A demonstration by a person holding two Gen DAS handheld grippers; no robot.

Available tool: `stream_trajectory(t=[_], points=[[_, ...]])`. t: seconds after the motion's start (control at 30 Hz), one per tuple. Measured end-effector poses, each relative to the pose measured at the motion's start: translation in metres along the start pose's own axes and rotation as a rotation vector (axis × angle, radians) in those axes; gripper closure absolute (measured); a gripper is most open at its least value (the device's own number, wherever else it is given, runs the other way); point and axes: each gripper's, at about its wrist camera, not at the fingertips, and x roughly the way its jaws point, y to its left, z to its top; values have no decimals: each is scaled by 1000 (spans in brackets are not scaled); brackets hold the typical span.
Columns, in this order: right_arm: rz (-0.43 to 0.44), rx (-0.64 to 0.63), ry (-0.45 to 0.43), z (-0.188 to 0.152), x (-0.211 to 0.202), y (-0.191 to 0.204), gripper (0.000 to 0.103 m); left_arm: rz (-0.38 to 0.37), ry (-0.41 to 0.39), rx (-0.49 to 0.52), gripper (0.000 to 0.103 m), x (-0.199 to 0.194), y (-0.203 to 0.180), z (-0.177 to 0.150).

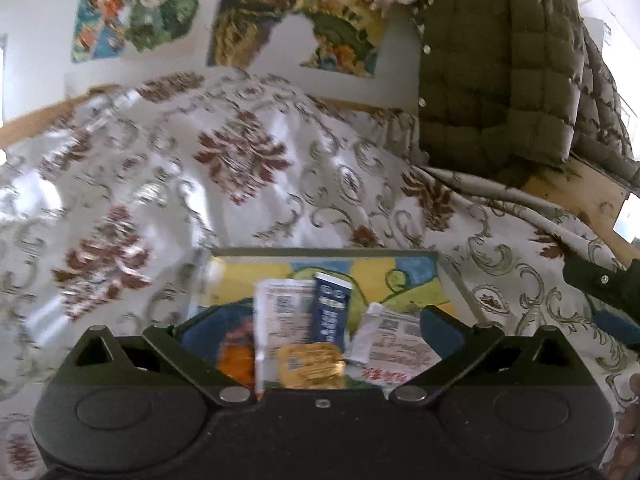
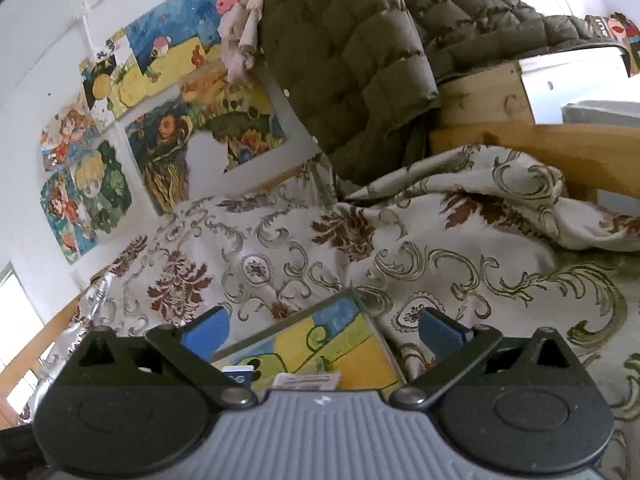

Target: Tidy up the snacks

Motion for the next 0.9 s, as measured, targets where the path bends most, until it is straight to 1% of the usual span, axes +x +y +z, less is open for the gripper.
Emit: stream_trajectory(t=[0.17,0.3,0.43,0.5,0.7,0.9], points=[[-11,-73,-14,-10,-25,11,0,38,-26,-21,1,-38,13,-3],[-1,-101,-16,-18,-49,20,0,62,-41,-35,1,-65,19,-11],[14,-121,-5,-27,-70,27,0,90,-33,-4,1,-87,18,-19],[8,-135,5,-34,-80,29,0,108,-34,15,1,-98,17,-24],[8,-159,25,-51,-116,36,0,117,-35,17,1,-132,21,-45],[-1,-150,55,-68,-151,39,0,119,-24,-10,1,-163,30,-77]])
